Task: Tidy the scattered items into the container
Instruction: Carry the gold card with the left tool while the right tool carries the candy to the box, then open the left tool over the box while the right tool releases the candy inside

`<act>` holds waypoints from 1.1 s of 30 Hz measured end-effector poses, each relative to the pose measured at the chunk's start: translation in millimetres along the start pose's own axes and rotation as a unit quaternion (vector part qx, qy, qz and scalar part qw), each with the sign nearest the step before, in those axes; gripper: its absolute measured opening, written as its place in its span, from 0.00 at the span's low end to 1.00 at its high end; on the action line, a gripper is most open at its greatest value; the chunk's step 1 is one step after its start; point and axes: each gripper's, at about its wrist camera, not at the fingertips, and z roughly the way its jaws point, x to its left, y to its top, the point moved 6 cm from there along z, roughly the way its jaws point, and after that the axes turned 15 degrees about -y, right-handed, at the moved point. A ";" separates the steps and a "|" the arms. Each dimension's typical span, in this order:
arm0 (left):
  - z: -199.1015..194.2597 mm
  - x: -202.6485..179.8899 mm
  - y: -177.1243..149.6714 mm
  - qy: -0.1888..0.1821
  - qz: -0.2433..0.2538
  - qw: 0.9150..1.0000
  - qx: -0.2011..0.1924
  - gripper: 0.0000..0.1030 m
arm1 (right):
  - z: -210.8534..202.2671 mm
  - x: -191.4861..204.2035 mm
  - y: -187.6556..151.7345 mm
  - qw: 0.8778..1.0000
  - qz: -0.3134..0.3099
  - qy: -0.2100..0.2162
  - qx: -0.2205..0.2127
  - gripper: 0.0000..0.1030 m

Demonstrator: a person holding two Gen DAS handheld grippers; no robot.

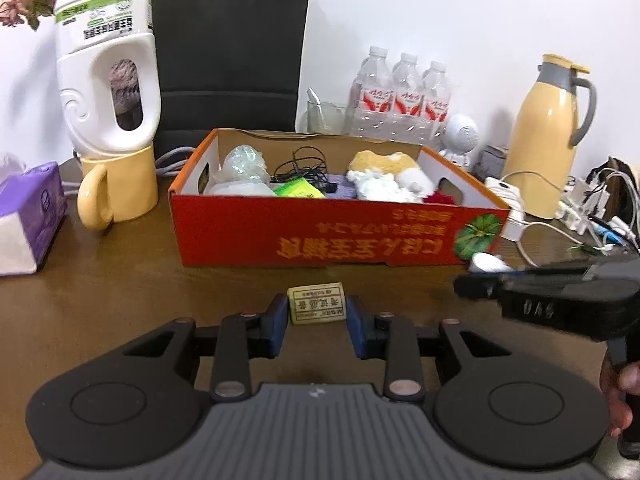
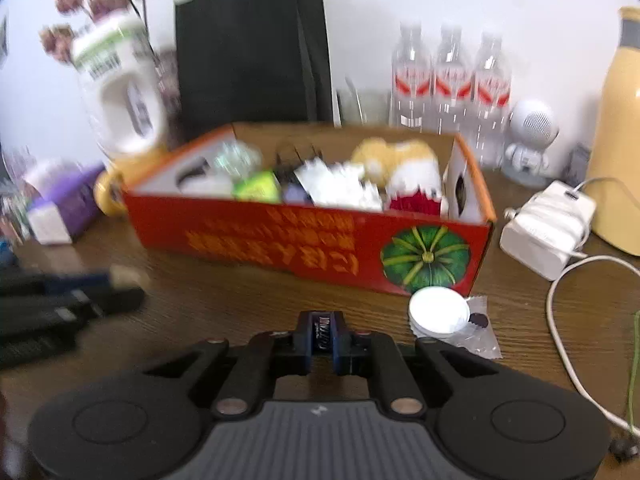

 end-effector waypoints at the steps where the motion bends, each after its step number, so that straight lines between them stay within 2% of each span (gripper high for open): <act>1: -4.6 -5.3 -3.4 0.001 0.002 1.000 -0.001 0.31 | -11.2 0.2 0.8 1.000 0.007 0.001 -0.011 0.08; 4: -15.0 -17.9 -1.5 0.004 0.015 1.000 -0.012 0.31 | -40.4 -0.4 6.4 0.999 0.028 0.001 -0.041 0.08; 6: -18.6 -25.3 12.1 -0.002 0.027 0.999 -0.023 0.31 | -54.3 -2.6 17.8 0.998 0.035 0.004 -0.058 0.08; 10: -15.7 -33.1 67.8 -0.020 0.054 0.996 -0.061 0.32 | -71.2 -10.4 64.9 0.995 0.036 0.003 -0.097 0.08; 13: 6.5 -25.7 105.2 -0.024 0.042 0.997 -0.059 0.32 | -61.8 -17.1 104.1 0.993 0.042 0.009 -0.108 0.08; 15: 27.6 -20.1 124.1 -0.027 0.034 0.998 -0.051 0.32 | -41.0 -22.8 124.1 0.994 0.054 0.017 -0.093 0.08; 17: 57.7 -10.5 140.7 -0.032 0.015 0.999 -0.023 0.32 | -10.0 -26.3 139.7 0.996 0.060 0.024 -0.063 0.08; 22: 133.6 19.5 163.1 -0.016 -0.020 0.998 0.061 0.32 | 78.0 -31.9 161.8 0.994 0.091 0.047 0.044 0.08; 25: 169.6 36.9 162.7 -0.006 -0.044 0.993 0.106 0.32 | 115.7 -29.4 166.9 0.993 0.081 0.030 0.087 0.08; 30: 204.0 50.4 150.3 0.004 -0.057 0.986 0.158 0.32 | 157.3 -29.5 166.7 0.988 0.067 0.007 0.138 0.08; 33: 211.3 54.3 145.9 0.005 -0.059 0.984 0.169 0.32 | 174.3 -27.5 162.9 0.985 0.058 0.000 0.164 0.09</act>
